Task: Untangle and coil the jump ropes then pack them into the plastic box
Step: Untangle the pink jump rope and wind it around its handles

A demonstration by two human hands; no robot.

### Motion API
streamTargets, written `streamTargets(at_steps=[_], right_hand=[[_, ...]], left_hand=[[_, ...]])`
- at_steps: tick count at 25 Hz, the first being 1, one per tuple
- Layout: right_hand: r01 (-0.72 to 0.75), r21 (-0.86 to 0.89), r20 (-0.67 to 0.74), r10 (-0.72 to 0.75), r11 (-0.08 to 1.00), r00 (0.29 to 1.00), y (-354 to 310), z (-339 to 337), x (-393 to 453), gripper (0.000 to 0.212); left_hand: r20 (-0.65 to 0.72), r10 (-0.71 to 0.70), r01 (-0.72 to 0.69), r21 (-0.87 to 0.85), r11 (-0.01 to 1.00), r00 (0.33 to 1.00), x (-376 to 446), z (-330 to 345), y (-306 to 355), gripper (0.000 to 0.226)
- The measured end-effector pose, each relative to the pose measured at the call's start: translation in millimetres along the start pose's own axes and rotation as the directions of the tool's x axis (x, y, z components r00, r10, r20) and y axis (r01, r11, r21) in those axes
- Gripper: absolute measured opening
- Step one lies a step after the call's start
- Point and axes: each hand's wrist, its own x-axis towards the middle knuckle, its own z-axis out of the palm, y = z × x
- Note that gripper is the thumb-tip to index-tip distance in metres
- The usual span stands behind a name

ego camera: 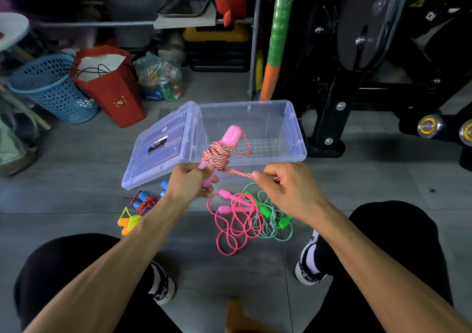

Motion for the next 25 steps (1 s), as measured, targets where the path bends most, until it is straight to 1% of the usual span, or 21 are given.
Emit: streamTargets(at_steps=[1,2,3,4,5,6,8,9,11,12,13,15,16,17,18,19,21,25], right_hand=[[0.0,0.043,-0.014,0.001,0.999,1.0,-1.3,0.8,-0.6,0.046],[-0.006,0.114,-0.033,0.01,0.993,0.999,-1.8,2.1,-0.1,0.042],[-0.011,0.204,-0.046,0.021,0.979,0.999,-2.7,3.8,2.1,0.038],[-0.021,0.299,-0.043,0.036,0.954,0.998,-3.6,5.4,5.9,0.033],[-0.051,0.399,-0.022,0.065,0.916,0.998,-6.0,6.0,9.8,0.03],[-0.095,0.5,0.006,0.107,0.861,0.994,-9.2,6.6,13.4,0.029],[-0.17,0.658,0.018,0.21,0.734,0.977,-13.6,8.2,20.0,0.033],[-0.195,0.716,0.012,0.267,0.67,0.964,-14.1,8.5,22.8,0.036],[-0.211,0.805,-0.007,0.365,0.554,0.931,-12.4,8.9,28.6,0.035],[-0.196,0.828,-0.033,0.395,0.526,0.918,-10.1,9.2,31.7,0.033],[-0.175,0.834,-0.062,0.404,0.523,0.912,-7.4,9.9,34.2,0.033],[-0.129,0.801,-0.126,0.374,0.585,0.919,-3.7,11.7,36.8,0.024],[-0.105,0.748,-0.168,0.339,0.655,0.926,-3.4,12.3,36.0,0.015],[-0.081,0.66,-0.215,0.291,0.747,0.932,-2.5,13.4,34.6,0.009],[-0.061,0.538,-0.267,0.239,0.841,0.934,-1.7,14.9,32.3,0.012],[-0.044,0.43,-0.313,0.195,0.902,0.93,-1.0,16.6,30.1,0.018],[-0.007,0.304,-0.4,0.134,0.953,0.907,-2.5,17.9,27.5,0.023],[0.116,0.061,-0.52,-0.068,0.991,0.851,-4.3,26.1,26.2,0.022]], left_hand=[[-0.011,0.022,-0.021,0.049,0.999,1.0,-0.4,4.4,-0.8,0.024],[-0.025,0.068,-0.064,0.137,0.989,0.997,-1.3,8.3,-2.1,0.025],[-0.047,0.144,-0.127,0.263,0.956,0.988,-2.4,11.3,-3.7,0.026],[-0.068,0.238,-0.192,0.404,0.895,0.969,-3.9,14.0,-4.6,0.025],[-0.08,0.337,-0.246,0.531,0.811,0.938,-6.4,17.4,-4.6,0.024],[-0.08,0.432,-0.296,0.616,0.73,0.899,-10.8,21.6,-3.8,0.022],[-0.038,0.559,-0.388,0.682,0.62,0.828,-20.8,32.2,-1.2,0.019],[-0.008,0.587,-0.416,0.697,0.584,0.81,-26.1,38.7,0.9,0.019],[0.046,0.616,-0.464,0.702,0.54,0.786,-31.9,48.0,-1.4,0.017],[0.066,0.629,-0.487,0.696,0.528,0.775,-32.9,50.8,-3.3,0.016],[0.078,0.642,-0.503,0.695,0.513,0.763,-32.3,51.9,-4.9,0.014],[0.074,0.663,-0.51,0.704,0.495,0.745,-31.5,50.8,-5.0,0.012],[0.068,0.665,-0.504,0.711,0.49,0.743,-31.9,49.8,-4.7,0.012],[0.065,0.667,-0.5,0.716,0.487,0.742,-32.2,49.4,-4.6,0.012],[0.066,0.669,-0.499,0.721,0.481,0.74,-32.6,49.2,-4.5,0.013],[0.071,0.669,-0.497,0.727,0.473,0.74,-32.7,49.4,-4.4,0.013],[0.082,0.666,-0.494,0.738,0.459,0.742,-33.8,50.9,-4.2,0.014],[0.082,0.686,-0.502,0.744,0.44,0.723,-37.4,54.3,-4.0,0.012]])
